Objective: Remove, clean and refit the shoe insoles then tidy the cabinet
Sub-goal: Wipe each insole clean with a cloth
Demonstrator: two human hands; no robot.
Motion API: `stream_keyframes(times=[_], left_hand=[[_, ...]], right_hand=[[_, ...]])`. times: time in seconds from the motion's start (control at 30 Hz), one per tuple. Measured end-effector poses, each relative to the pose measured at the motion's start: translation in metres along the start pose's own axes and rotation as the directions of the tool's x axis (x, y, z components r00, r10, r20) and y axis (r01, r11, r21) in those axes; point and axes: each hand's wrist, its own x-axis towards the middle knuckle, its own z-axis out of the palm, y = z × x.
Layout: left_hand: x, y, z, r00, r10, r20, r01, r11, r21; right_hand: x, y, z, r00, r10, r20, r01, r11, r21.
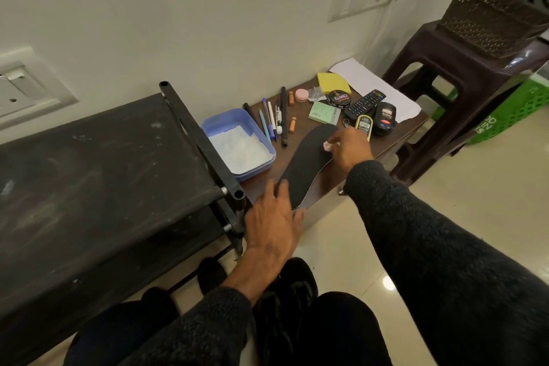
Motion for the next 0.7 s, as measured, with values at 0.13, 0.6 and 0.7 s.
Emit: stream_keyframes(times=[0.13,0.6,0.7], left_hand=[[0.001,-0.002,0.003,0.997,-0.081,0.006,0.081,0.996,-0.022],[-0.009,0.002,-0.005,0.994,-0.103,0.025,0.103,0.995,-0.016],[-0.013,0.002,-0.007,0.994,-0.103,0.040,0.102,0.994,0.028]], right_hand=[[-0.004,0.002,0.014,1.000,-0.024,0.011,0.024,0.998,-0.065],[-0.118,-0.022,0.051,0.939,-0.333,0.086,0.333,0.943,0.010],[-0.136,-0.029,0.039,0.900,-0.389,0.198,0.389,0.920,0.043]])
